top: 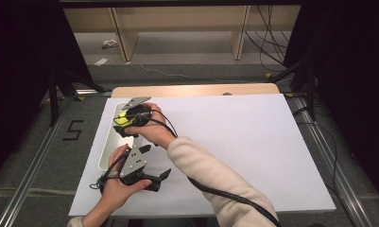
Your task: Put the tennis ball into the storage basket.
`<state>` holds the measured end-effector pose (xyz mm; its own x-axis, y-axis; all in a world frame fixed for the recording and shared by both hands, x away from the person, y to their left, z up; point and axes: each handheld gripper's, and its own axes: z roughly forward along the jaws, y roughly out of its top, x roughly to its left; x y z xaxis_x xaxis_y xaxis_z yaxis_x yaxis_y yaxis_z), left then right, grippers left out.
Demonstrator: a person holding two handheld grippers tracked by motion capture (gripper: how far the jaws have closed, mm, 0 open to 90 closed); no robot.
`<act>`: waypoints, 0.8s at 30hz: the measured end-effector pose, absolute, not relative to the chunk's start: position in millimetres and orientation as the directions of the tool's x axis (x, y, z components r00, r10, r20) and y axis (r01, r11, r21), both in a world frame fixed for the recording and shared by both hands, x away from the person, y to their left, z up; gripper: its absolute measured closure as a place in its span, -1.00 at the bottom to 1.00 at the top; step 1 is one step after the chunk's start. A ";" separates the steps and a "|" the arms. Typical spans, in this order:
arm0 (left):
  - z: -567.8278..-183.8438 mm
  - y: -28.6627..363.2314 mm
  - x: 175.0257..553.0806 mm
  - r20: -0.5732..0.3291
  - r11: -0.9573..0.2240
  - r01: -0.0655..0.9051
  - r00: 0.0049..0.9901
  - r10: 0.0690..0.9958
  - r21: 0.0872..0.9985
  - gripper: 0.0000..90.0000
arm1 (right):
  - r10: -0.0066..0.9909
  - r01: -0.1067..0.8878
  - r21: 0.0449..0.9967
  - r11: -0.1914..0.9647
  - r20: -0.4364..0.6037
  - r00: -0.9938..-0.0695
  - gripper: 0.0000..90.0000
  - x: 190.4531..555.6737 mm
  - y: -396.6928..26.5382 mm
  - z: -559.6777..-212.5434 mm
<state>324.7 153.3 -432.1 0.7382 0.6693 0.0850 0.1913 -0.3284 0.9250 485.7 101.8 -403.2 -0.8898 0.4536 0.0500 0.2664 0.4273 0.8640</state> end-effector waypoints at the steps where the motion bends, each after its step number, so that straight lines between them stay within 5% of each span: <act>1: -432.0 153.3 324.6 0.084 -0.327 0.192 0.737 0.670 0.925 -1.00 | 0.451 0.265 0.863 0.430 0.049 -0.891 -0.40 485.6 102.2 -403.2; 24: -431.6 152.9 324.3 0.090 -0.332 0.185 0.741 0.666 0.925 -1.00 | 0.429 0.249 0.852 0.461 0.032 -0.903 -0.40 485.1 110.4 -404.2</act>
<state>324.3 152.9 -431.6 0.7406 0.6659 0.0903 0.1855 -0.3317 0.9250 485.1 110.4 -404.2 -0.9026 0.4293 0.0317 0.2491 0.4608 0.8518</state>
